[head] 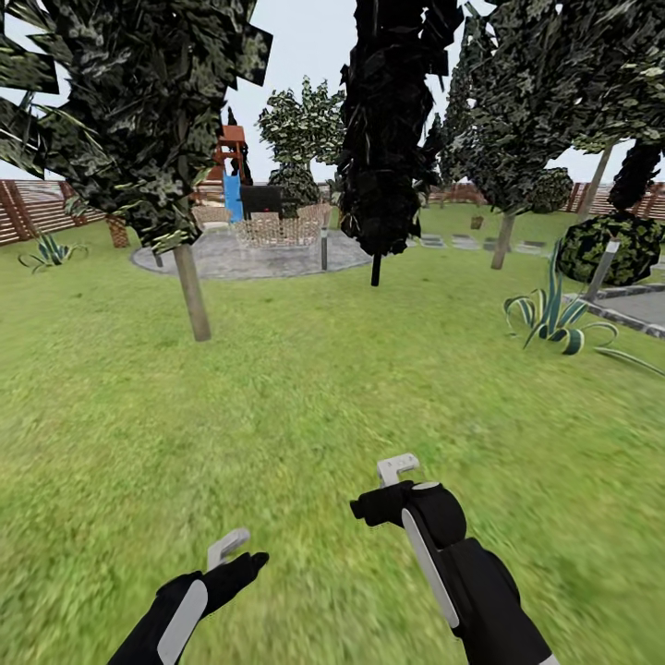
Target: Take the three Easter eggs out of the wicker basket on the lawn in the garden, then place them on the lawn next to a single tree (choose any tree) so that all three eggs are next to the same tree and none are left in the basket.
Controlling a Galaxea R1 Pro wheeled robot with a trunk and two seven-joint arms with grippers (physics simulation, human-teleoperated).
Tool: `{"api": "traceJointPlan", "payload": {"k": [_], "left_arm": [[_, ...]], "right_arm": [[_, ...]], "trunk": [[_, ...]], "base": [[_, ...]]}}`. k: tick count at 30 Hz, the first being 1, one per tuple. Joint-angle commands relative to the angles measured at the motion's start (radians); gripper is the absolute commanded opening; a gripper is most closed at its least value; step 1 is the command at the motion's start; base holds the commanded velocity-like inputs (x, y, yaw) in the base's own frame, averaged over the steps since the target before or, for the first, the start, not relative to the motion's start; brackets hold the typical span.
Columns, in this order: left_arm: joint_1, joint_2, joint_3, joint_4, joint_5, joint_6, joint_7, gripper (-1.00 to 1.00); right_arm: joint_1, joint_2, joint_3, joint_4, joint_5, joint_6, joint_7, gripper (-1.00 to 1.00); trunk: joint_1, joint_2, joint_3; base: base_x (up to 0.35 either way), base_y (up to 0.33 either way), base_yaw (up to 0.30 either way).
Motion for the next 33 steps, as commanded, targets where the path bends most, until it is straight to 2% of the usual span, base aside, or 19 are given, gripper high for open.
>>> {"api": "traceJointPlan", "payload": {"k": [1,11,25,33], "left_arm": [[0.0,-0.001,0.004,-0.001,0.007,0.007,0.001,1.0],[0.0,-0.001,0.004,-0.001,0.007,0.007,0.001,1.0],[0.0,-0.001,0.002,-0.001,0.006,0.007,0.001,1.0],[0.0,-0.001,0.002,-0.001,0.006,0.007,0.001,1.0]], "right_arm": [[-0.001,0.0,0.0,-0.001,-0.001,0.004,0.001,1.0],[-0.001,0.0,0.0,-0.001,-0.001,0.004,0.0,1.0],[-0.001,0.0,0.0,-0.001,-0.001,0.004,0.0,1.0],[-0.001,0.0,-0.005,0.001,-0.002,0.004,0.003,1.0]], "trunk": [[0.001,-0.001,-0.001],[0.001,-0.001,-0.001],[0.001,-0.001,-0.001],[0.001,-0.001,-0.001]], "base": [[0.334,0.0,0.0],[0.334,0.0,-0.017],[0.333,0.0,-0.224],[0.334,0.0,-0.065]]}}
